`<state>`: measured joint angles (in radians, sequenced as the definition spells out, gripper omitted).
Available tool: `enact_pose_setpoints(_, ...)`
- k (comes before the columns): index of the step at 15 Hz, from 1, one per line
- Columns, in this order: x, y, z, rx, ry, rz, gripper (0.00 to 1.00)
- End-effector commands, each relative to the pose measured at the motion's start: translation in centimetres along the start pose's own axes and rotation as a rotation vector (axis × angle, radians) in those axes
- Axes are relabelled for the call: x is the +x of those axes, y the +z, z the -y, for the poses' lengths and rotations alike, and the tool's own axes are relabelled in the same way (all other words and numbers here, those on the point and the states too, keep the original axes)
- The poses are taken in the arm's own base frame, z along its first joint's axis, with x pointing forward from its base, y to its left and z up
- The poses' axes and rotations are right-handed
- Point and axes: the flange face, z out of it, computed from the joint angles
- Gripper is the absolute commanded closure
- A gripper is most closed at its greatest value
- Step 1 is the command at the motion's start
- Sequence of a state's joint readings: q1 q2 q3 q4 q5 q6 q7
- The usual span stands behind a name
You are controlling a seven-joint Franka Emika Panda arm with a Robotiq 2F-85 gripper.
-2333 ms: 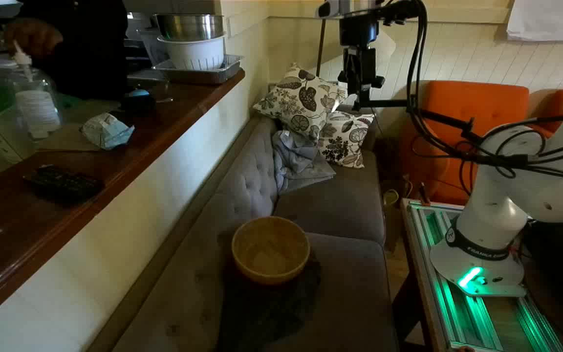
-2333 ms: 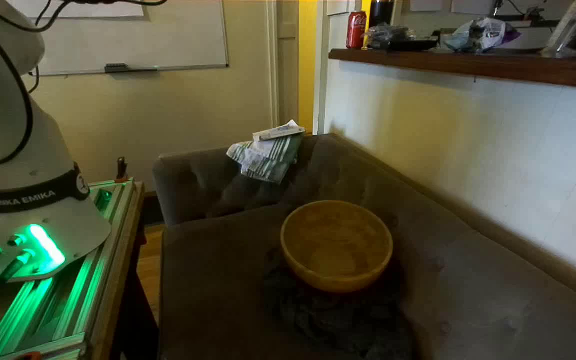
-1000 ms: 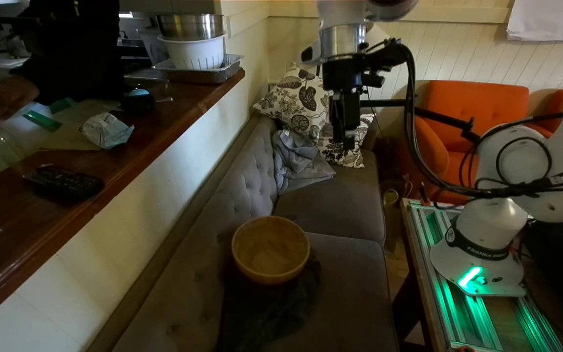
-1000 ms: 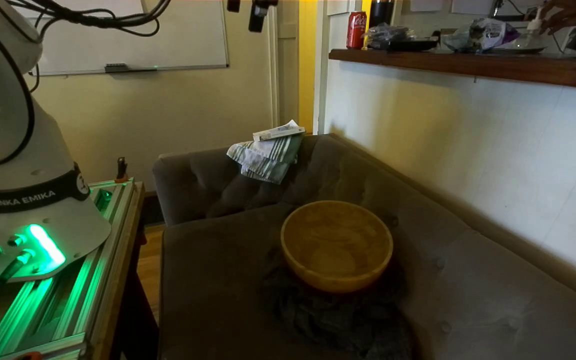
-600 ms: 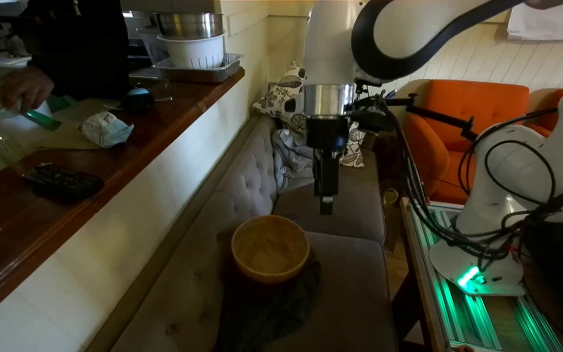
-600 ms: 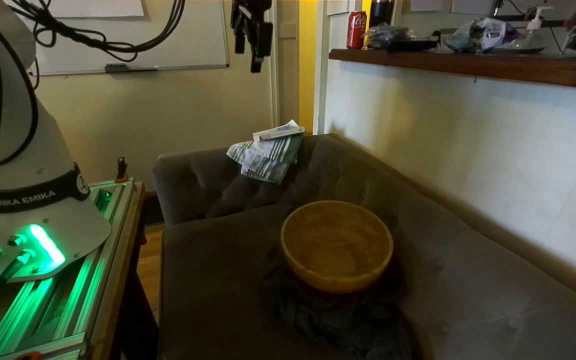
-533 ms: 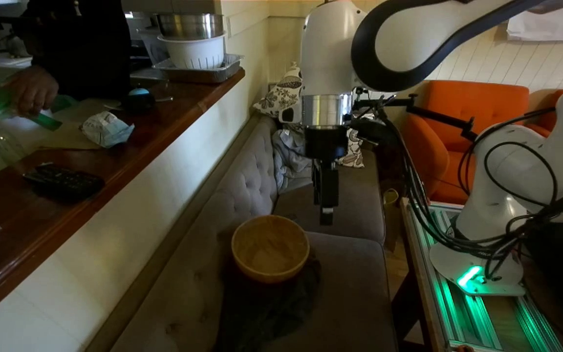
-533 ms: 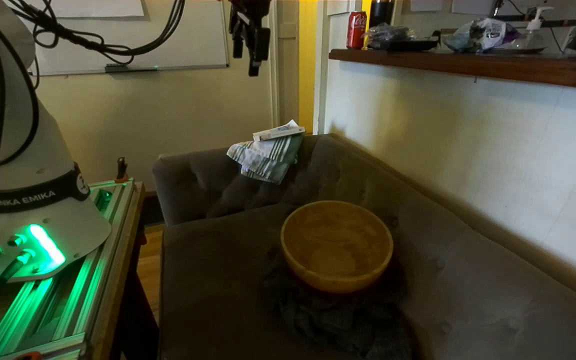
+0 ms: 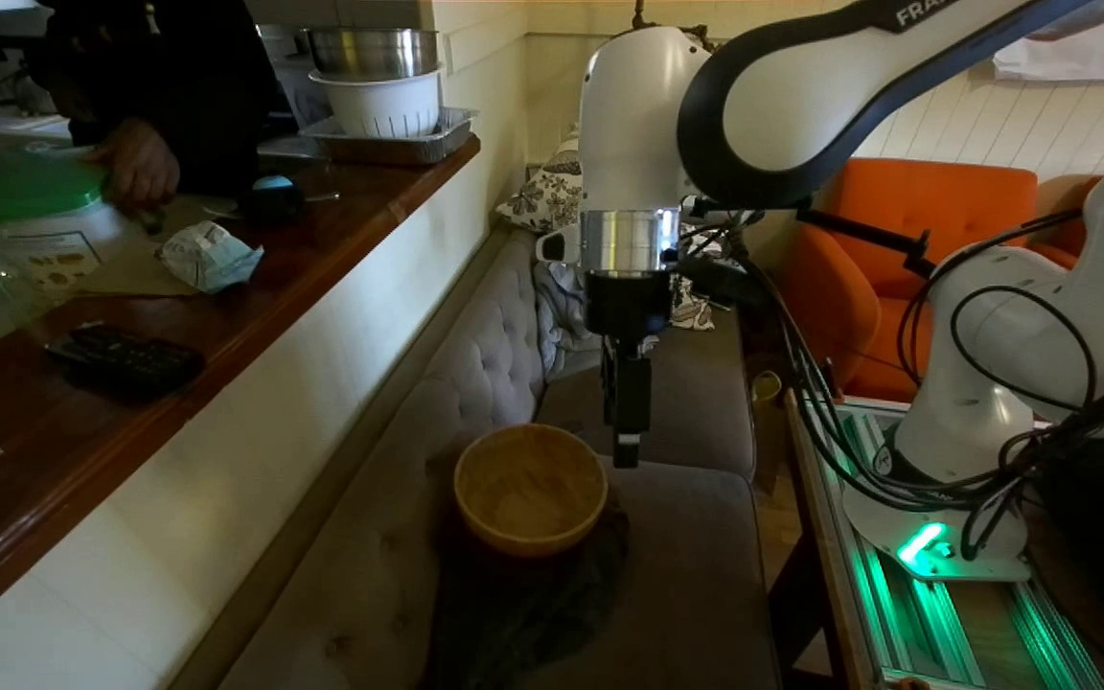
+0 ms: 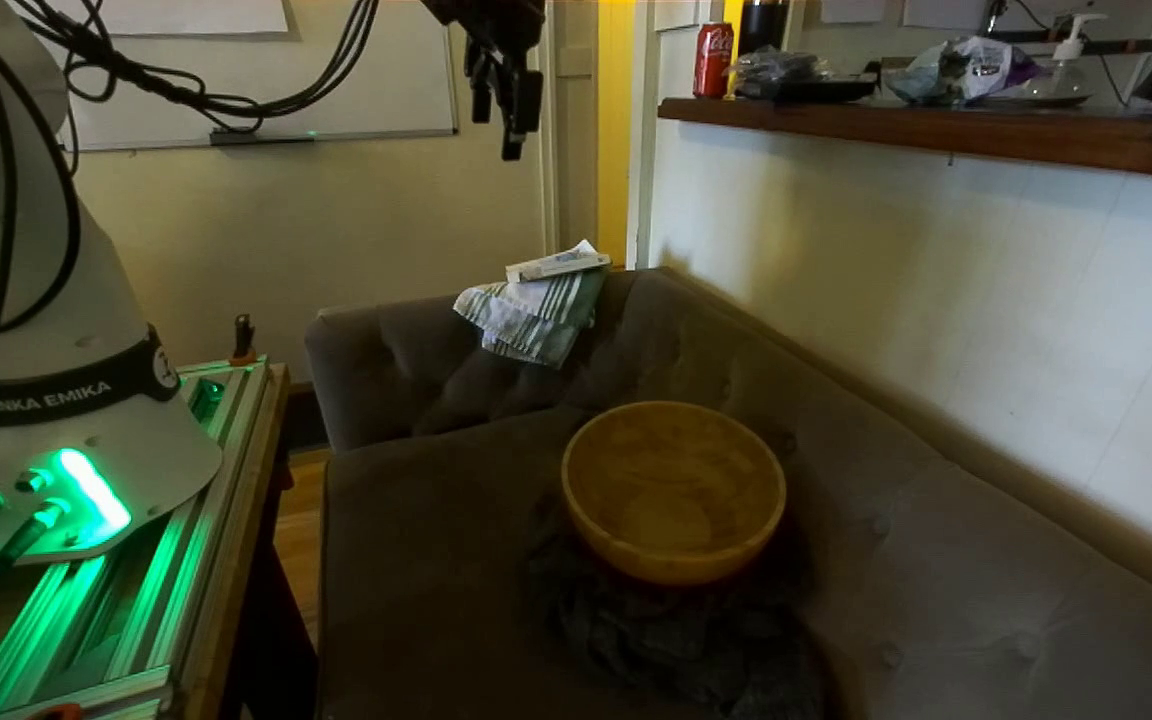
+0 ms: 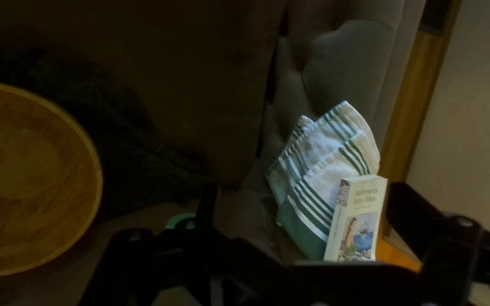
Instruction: Put the book inside the bowl
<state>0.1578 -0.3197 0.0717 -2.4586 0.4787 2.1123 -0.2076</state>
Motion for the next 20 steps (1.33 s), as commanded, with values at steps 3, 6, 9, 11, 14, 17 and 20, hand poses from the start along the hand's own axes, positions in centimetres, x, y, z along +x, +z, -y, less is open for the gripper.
enact_pose_setpoints(3,4.3,7.5,5.2,0.256,-0.029,-0.099,0.00)
enact_pose_setpoints(6,6.4,12.8,8.4,0.384,-0.053,-0.113,0.00)
enact_pose_setpoints(9,9.5,17.3,10.8,0.439,-0.132,-0.059,0.00)
enact_pose_setpoints(11,11.9,20.1,11.4,0.401,-0.131,-0.029,0.00)
enact_pose_setpoints(14,10.7,20.0,11.3,0.393,-0.152,0.000,0.00)
enact_pose_setpoints(17,12.0,20.9,11.2,0.397,-0.161,0.013,0.00)
enact_pose_setpoints(20,14.2,22.7,10.9,0.509,-0.018,-0.152,0.00)
